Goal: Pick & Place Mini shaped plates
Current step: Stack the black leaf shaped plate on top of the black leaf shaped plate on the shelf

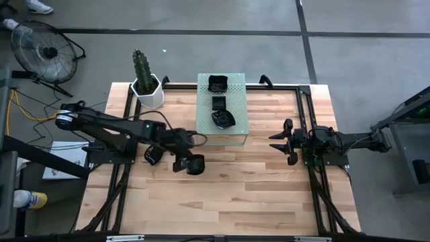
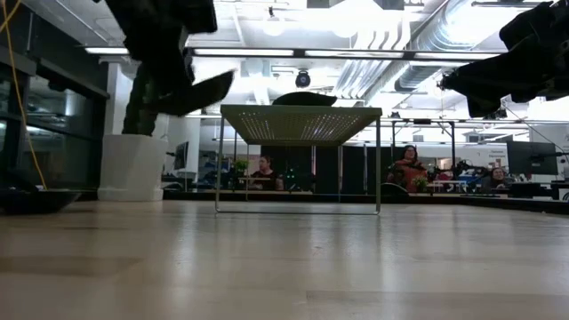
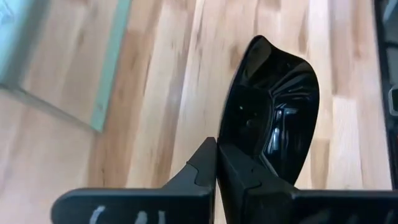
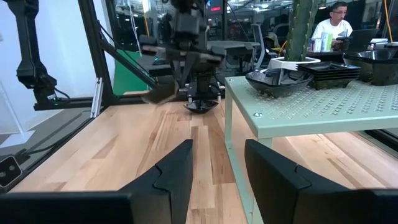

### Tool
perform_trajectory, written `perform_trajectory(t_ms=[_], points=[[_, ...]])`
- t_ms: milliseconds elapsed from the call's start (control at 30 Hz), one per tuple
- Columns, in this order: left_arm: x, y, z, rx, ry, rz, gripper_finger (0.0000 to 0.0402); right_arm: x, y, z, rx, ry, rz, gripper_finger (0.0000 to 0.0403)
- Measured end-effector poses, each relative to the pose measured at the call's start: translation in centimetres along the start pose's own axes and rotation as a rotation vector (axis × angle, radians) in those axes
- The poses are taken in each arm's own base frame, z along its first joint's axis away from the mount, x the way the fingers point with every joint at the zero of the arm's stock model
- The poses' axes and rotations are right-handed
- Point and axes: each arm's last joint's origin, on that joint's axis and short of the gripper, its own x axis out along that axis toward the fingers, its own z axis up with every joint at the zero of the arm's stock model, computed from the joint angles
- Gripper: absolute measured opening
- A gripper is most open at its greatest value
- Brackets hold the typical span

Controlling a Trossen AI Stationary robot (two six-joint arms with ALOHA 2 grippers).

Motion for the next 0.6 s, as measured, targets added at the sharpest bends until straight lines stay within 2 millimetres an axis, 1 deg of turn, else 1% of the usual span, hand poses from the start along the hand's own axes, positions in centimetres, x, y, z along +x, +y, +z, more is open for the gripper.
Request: perform_trajectory(t_ms=[200,267,400,533,600], points=[[-1.0,-0.3,1.2,0.111,-0.16,-0.009,0.0,0.0,0.0,0.0,0.0,0.001,0.0,0.014],[-1.3,-0.3,1.6,0.104,-0.206,0.006,0.0,0.0,0.0,0.0,0.0,0.001,0.0,0.014],[-1.6,0.3,2.5,-0.034,-0.299,0.038,0.0,0.0,0.0,0.0,0.0,0.003,0.0,0.014],[-1.8,0.9,3.2,-0.243,-0.401,0.102,0.0,0.0,0.0,0.0,0.0,0.002,0.0,0.014],[-2.0,1.2,3.5,-0.382,-0.465,0.131,0.0,0.0,0.0,0.0,0.0,0.002,0.0,0.014]])
